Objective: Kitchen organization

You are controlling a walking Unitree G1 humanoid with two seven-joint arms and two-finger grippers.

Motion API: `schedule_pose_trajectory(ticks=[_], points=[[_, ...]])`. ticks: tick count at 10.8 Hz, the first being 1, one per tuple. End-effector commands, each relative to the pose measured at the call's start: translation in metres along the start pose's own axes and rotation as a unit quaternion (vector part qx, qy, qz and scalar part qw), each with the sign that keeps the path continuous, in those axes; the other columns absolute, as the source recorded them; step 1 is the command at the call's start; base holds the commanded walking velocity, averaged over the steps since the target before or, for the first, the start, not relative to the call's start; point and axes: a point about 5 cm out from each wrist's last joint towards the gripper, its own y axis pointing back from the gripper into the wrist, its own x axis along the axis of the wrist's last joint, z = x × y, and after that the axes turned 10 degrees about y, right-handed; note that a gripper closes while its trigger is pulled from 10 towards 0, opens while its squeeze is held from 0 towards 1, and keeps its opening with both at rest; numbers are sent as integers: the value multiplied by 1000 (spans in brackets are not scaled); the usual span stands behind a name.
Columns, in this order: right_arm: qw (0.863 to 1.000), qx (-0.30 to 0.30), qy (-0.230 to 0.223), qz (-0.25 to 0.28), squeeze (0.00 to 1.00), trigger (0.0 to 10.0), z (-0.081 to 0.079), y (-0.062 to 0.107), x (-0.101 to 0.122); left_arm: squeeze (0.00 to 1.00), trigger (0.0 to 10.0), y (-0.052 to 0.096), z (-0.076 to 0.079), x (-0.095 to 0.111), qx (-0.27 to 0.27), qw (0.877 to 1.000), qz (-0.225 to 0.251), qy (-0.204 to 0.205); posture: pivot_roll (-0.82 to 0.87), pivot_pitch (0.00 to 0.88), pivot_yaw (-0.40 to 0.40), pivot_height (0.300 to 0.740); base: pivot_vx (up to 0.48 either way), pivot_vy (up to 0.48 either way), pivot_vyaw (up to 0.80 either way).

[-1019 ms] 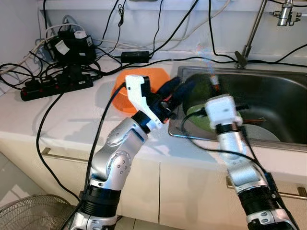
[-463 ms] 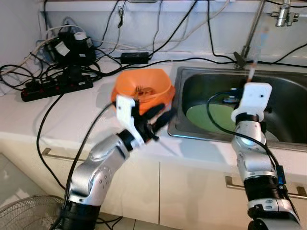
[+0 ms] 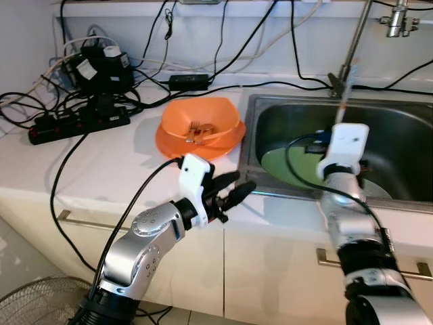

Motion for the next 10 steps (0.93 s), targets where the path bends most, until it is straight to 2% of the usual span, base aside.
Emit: schedule_pose_trajectory(ticks=[1,4,9,10], points=[[1000,5,-7,4,0,10000,-4,-3,4,0,10000,-2,0,0,-5,1000,-14,-13,39,0,83,740,0,0,0],[1000,15,-5,-23,0,10000,-11,0,-12,0,10000,-1,2,-6,-8,999,-33,-23,56,0,85,740,0,0,0],[1000,15,-7,-24,0,10000,-13,0,-16,0,10000,-1,2,-10,-11,998,-47,-32,55,0,95,740,0,0,0],[1000,15,-7,-23,133,10000,-13,0,-17,0,10000,-1,2,-11,-12,998,-48,-32,54,0,96,740,0,0,0]])
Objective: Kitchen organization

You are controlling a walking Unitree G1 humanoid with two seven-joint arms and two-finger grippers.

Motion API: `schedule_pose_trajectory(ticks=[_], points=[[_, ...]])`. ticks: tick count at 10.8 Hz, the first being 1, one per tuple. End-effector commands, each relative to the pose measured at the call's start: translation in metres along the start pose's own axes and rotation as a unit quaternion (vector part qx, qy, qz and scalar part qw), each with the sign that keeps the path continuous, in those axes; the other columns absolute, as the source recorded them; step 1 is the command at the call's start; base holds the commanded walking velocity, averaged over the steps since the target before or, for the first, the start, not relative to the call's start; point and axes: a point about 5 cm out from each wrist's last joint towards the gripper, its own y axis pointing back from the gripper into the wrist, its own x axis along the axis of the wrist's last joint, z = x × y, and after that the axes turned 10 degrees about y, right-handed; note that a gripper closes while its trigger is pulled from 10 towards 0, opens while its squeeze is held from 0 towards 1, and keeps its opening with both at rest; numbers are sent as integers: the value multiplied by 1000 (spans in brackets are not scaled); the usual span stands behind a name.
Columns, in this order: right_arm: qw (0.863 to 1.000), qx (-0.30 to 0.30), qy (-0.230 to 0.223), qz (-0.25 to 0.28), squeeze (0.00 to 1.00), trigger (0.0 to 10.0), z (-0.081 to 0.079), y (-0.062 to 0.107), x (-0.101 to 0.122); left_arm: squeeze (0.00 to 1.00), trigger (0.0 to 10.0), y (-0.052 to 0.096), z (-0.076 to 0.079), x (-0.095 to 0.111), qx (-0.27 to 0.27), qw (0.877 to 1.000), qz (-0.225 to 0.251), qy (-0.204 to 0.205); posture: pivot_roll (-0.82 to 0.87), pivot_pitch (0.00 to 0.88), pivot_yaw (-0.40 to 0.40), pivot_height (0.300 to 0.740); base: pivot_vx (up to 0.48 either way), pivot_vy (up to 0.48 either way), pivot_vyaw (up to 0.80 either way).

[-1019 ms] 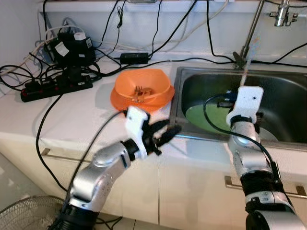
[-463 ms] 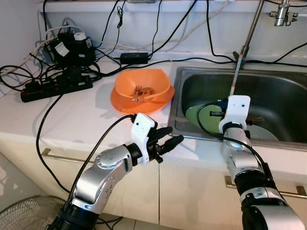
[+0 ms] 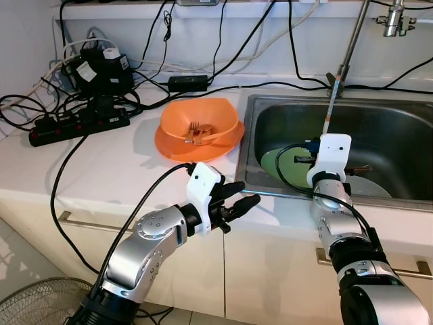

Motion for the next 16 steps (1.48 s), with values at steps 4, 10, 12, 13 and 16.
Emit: schedule_pose_trajectory(ticks=[4,10,12,13,16], points=[[1000,-1,-4,-3,353,10000,-4,1,-3,0,10000,-1,0,-7,-5,1000,-15,-3,53,0,99,740,0,0,0],[1000,-14,-16,19,102,10000,-4,1,3,0,10000,-3,-12,-17,43,996,77,18,63,0,90,740,0,0,0],[999,-18,-18,21,102,10000,-3,1,2,0,10000,-4,-12,-28,48,997,63,15,66,0,86,740,0,0,0],[999,-18,-18,22,102,10000,-3,1,3,0,10000,-4,-13,-30,48,997,63,14,66,0,85,740,0,0,0],[999,-19,-25,32,149,10000,-3,0,5,0,10000,-6,-15,-25,57,994,90,10,68,0,79,740,0,0,0]])
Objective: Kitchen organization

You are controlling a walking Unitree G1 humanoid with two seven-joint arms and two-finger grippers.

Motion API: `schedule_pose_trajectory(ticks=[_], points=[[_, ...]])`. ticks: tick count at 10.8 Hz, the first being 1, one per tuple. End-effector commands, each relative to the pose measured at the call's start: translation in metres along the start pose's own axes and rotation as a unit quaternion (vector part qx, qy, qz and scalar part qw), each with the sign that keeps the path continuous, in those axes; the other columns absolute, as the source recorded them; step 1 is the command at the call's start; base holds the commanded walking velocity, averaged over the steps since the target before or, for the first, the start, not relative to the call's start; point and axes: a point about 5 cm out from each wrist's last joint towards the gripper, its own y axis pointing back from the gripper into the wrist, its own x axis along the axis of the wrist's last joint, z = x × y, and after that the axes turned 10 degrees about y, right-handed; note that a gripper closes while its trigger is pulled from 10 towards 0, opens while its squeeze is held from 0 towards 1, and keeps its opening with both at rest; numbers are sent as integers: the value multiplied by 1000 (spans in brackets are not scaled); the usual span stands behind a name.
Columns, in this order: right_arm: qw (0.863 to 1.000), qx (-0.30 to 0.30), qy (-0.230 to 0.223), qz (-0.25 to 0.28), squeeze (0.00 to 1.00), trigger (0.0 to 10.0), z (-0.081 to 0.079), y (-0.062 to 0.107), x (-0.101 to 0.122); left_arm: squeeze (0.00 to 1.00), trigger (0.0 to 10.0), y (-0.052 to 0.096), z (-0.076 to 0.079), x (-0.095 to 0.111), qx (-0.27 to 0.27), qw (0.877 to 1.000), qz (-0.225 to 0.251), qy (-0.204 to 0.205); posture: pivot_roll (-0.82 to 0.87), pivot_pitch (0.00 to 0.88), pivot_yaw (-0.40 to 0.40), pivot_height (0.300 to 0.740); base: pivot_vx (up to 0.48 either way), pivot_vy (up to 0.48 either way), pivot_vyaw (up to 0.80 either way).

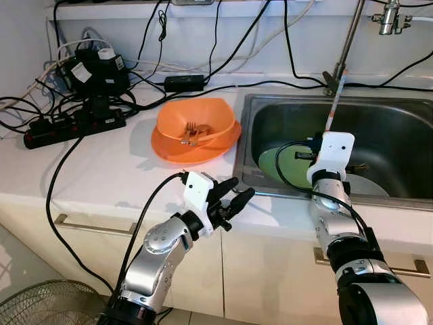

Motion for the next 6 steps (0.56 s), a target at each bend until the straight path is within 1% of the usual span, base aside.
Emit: schedule_pose_trajectory(ticks=[1,2,5,6], points=[[1000,2,-10,-2,490,10000,-3,0,0,0,10000,1,-4,-2,8,1000,-6,-2,66,0,78,740,0,0,0],[1000,3,-9,-2,1000,10000,-3,0,0,0,10000,2,-5,-3,8,1000,-9,-2,68,0,77,740,0,0,0],[1000,4,-8,-4,1000,10000,-4,0,-1,0,10000,2,-5,-4,6,1000,-12,-4,69,0,78,740,0,0,0],[1000,4,-7,-3,957,10000,-4,1,-1,0,10000,2,-4,-4,5,1000,-13,-5,69,0,79,740,0,0,0]])
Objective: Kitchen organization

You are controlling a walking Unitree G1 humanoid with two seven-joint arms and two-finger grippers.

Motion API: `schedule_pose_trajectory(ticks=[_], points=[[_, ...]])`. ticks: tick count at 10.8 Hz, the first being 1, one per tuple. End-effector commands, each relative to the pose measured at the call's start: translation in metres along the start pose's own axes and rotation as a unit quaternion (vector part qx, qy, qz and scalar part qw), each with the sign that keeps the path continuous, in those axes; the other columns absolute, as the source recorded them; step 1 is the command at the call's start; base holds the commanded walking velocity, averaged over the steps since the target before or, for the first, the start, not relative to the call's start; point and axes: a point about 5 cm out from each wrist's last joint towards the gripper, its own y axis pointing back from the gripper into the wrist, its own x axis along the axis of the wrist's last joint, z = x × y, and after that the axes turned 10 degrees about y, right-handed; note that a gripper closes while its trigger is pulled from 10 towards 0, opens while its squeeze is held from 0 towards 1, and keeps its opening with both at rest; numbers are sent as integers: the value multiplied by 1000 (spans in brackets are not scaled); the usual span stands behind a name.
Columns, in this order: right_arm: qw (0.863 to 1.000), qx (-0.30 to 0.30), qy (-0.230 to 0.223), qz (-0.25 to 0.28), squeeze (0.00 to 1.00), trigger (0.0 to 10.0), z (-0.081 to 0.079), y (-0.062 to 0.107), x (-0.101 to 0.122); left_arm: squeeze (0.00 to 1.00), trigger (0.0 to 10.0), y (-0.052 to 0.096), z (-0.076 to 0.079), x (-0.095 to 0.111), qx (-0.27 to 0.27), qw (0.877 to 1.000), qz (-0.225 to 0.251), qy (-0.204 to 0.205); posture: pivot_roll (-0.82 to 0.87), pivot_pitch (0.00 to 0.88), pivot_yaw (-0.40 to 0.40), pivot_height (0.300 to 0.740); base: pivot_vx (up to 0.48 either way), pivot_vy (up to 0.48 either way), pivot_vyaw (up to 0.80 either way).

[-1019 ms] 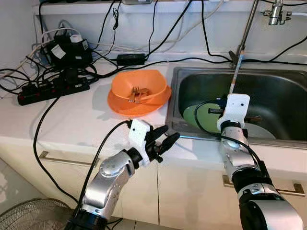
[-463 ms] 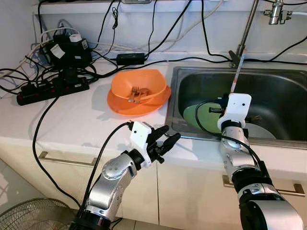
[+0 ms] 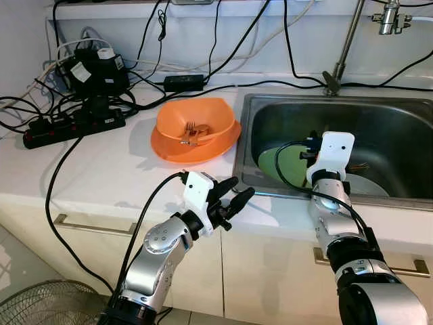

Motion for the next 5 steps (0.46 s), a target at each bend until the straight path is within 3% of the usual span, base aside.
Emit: schedule_pose_trajectory(ticks=[1,2,3,5], points=[[1000,2,-5,-8,490,10000,-3,0,-2,0,10000,2,-4,-5,5,1000,-16,-1,69,0,79,740,0,0,0],[1000,2,-4,-8,447,10000,-3,0,-2,0,10000,2,-4,-5,5,1000,-17,-2,68,0,79,740,0,0,0],[1000,0,-3,-7,0,10000,-3,0,-1,0,10000,2,-4,-5,5,1000,-16,-2,67,0,79,740,0,0,0],[998,-21,-11,49,0,10000,2,-3,17,0,10000,0,-3,-1,11,1000,-6,-7,65,0,80,740,0,0,0]])
